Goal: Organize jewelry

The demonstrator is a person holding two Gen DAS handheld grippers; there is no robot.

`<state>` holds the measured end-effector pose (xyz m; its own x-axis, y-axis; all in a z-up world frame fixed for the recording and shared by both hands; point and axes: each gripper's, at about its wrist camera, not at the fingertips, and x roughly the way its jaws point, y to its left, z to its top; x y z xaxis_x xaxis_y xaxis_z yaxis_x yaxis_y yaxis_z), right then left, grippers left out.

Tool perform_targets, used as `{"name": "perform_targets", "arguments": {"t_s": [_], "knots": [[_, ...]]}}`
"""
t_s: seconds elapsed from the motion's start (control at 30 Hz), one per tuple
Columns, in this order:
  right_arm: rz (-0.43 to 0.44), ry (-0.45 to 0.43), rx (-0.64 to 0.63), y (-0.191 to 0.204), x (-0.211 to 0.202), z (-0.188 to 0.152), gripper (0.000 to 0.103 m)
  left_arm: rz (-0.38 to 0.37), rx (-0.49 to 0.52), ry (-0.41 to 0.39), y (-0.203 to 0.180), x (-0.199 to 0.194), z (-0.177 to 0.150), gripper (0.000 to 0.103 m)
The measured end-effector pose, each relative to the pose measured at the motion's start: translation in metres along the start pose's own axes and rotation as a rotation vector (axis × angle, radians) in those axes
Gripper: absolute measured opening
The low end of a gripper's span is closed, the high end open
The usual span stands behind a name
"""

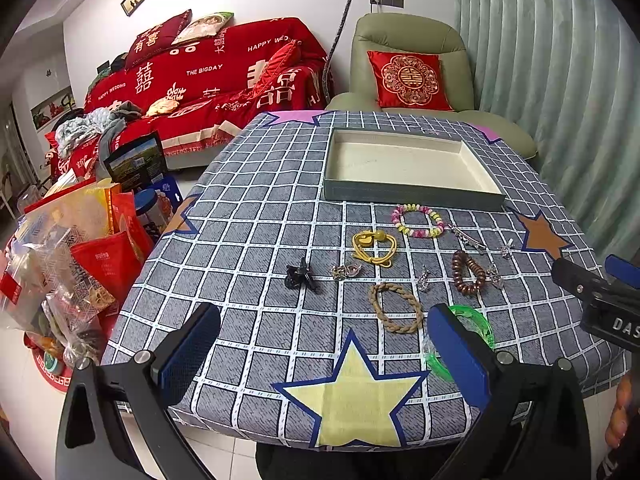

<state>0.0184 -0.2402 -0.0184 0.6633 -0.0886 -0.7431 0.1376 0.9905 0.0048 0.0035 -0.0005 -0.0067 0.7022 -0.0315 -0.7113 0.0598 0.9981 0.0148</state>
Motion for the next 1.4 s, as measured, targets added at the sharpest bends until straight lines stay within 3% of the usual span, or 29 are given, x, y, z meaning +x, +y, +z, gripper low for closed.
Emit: {"name": "perform_targets", "arguments": {"t_s": [0.1, 0.3, 0.47, 0.87, 1.4], "knots": [[-0.006, 0.015, -0.002, -0.004, 0.012, 0.005, 0.103, -0.003, 0.004, 0.007, 0.000, 0.006, -0.001, 0.103], [-0.139, 0.095, 0.037, -0.060, 0.099, 0.027, 0.103, 0.008, -0.006, 0.043, 0.003, 0.025, 0.002, 0.103], [-0.116, 0.150, 0.109, -0.096, 0.151, 0.036, 0.103, 0.020, -0.006, 0.075, 0.002, 0.043, 0.008, 0.103], [-0.118, 0.109, 0.116, -0.095, 0.161, 0.035, 0.103, -0.010, 0.031, 0.093, -0.021, 0.063, 0.020, 0.103], [-0.118, 0.106, 0.114, -0.098, 0.162, 0.035, 0.103, 0.010, 0.015, 0.098, -0.020, 0.068, 0.025, 0.103]]}}
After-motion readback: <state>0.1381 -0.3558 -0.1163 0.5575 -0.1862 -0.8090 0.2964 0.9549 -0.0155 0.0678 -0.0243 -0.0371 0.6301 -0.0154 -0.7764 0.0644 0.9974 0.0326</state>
